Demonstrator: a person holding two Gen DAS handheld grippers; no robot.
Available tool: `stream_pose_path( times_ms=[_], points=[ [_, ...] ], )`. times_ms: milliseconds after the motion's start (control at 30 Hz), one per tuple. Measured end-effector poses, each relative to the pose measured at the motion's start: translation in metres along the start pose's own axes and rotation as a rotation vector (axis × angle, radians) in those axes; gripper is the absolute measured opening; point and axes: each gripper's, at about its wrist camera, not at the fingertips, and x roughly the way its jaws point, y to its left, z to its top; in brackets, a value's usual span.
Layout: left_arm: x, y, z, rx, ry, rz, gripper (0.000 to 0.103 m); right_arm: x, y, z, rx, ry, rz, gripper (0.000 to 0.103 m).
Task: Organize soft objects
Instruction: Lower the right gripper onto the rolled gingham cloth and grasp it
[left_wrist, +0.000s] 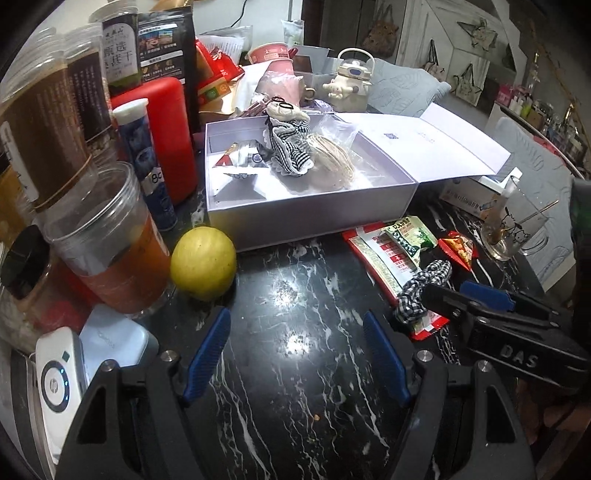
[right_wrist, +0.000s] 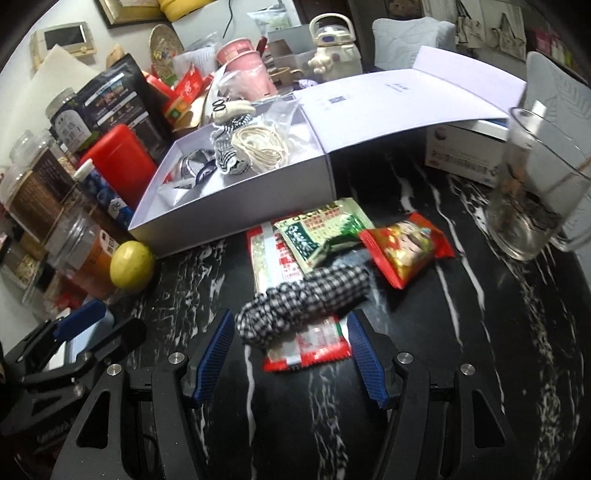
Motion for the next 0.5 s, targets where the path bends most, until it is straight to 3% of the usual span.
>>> stream_pose_path(
  times_ms=[233,400,500],
  points=[
    [0.007,-0.001,0.008,0.015,0.002,0.013,0.074,0.026,0.003,0.012,-0.003,0.061,-0.054,0.07],
    [0.013,-0.004,0.009,0.013,0.019,0.013,0.074,0.032,-0.008,0.01,0.038,0.065,-0.012,0.069],
    [0.014,-0.008,0.008,0.021,0.024,0.015,0.074,0.03,-0.016,0.007,0.088,0.06,0.044,0.051]
  ],
)
